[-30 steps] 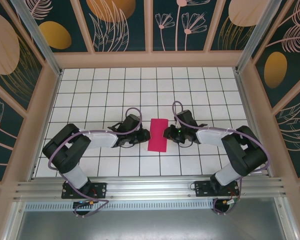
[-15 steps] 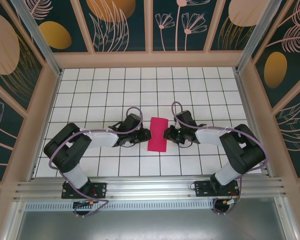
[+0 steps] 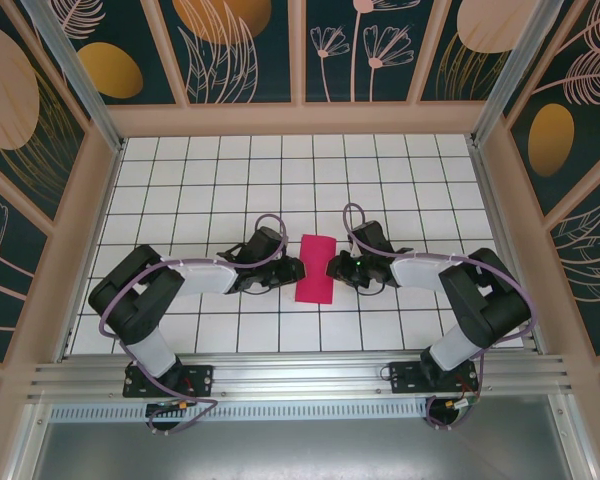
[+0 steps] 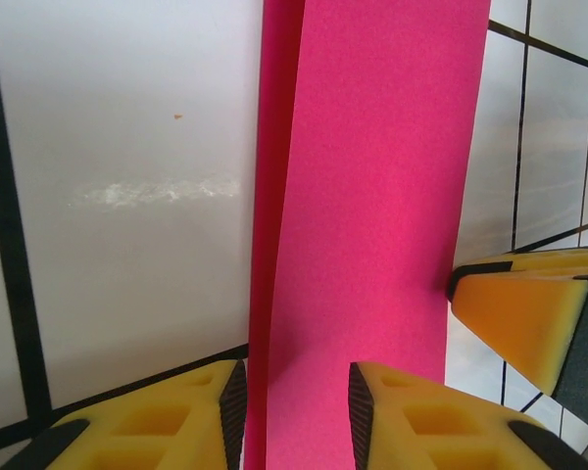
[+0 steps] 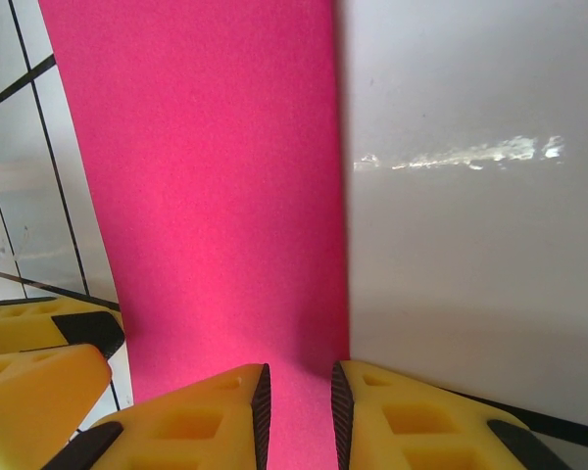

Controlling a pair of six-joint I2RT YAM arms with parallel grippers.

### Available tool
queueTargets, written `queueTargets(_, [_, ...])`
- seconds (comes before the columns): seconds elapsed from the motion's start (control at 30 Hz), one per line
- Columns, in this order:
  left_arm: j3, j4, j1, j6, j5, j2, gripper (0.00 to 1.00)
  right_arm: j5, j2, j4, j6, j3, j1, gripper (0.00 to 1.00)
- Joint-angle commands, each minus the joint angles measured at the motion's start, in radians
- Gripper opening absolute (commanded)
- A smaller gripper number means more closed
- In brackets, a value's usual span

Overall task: Fold a paper plane with a square sheet of paper (pick it up from the middle)
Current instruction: Fold the triangle a second time at the center of the table.

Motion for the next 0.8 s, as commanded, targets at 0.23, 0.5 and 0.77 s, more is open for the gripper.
queueTargets(0.23, [0.028, 0.047, -0.002, -0.015, 0.053, 0.048, 0.35, 0.0, 0.014, 0.015, -0.007, -0.016, 0.0, 0.28])
queueTargets(0.5, [0.029, 0.059, -0.002, -0.021, 0.063, 0.043, 0.34, 0.001, 0.012, 0.015, -0.007, -0.016, 0.0, 0.28])
queueTargets(0.77, [0.034, 0.061, -0.003, -0.023, 0.057, 0.038, 0.32, 0.001, 0.007, 0.014, -0.008, -0.013, 0.0, 0.29])
